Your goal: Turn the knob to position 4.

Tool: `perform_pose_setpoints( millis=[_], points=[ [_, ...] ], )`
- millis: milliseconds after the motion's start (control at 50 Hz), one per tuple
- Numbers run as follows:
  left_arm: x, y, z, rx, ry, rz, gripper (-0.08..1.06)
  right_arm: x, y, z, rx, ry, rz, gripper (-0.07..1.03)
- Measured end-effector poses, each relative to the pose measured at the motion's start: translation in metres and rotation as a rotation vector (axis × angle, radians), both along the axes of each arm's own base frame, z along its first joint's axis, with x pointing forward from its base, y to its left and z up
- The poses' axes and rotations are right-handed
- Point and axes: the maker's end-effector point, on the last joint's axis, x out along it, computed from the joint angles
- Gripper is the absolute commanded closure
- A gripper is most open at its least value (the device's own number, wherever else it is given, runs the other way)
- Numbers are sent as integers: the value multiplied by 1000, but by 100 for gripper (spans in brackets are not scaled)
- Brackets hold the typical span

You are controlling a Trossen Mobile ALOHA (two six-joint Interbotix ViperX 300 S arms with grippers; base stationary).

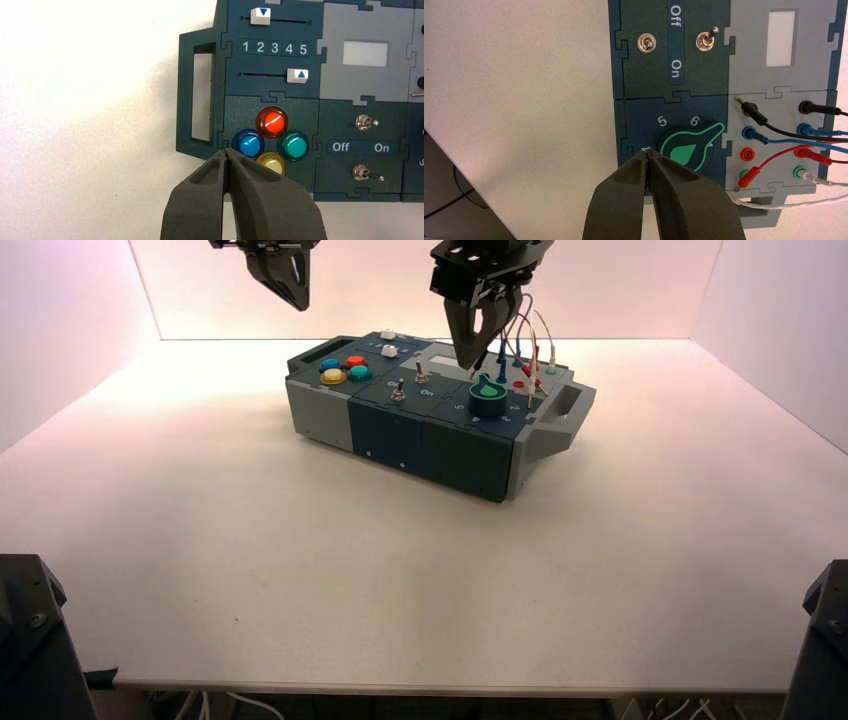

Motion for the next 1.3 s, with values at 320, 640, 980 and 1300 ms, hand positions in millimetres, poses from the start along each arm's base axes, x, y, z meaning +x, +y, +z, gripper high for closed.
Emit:
perform_pose_setpoints(
  millis=[320, 640, 980, 1300],
  points=[
    [0, 0, -1, 2, 1, 0, 100, 0, 0, 0, 2, -2, 0, 98],
    [2, 1, 1, 1, -37, 0, 100, 6, -11, 8, 5, -7, -34, 98],
    [-8, -22, 17, 2, -92, -82, 100, 28, -43, 8, 20, -2, -190, 98],
    [-31, -45, 19, 20, 3, -186, 100, 39, -55, 9, 43, 13, -327, 98]
  ],
)
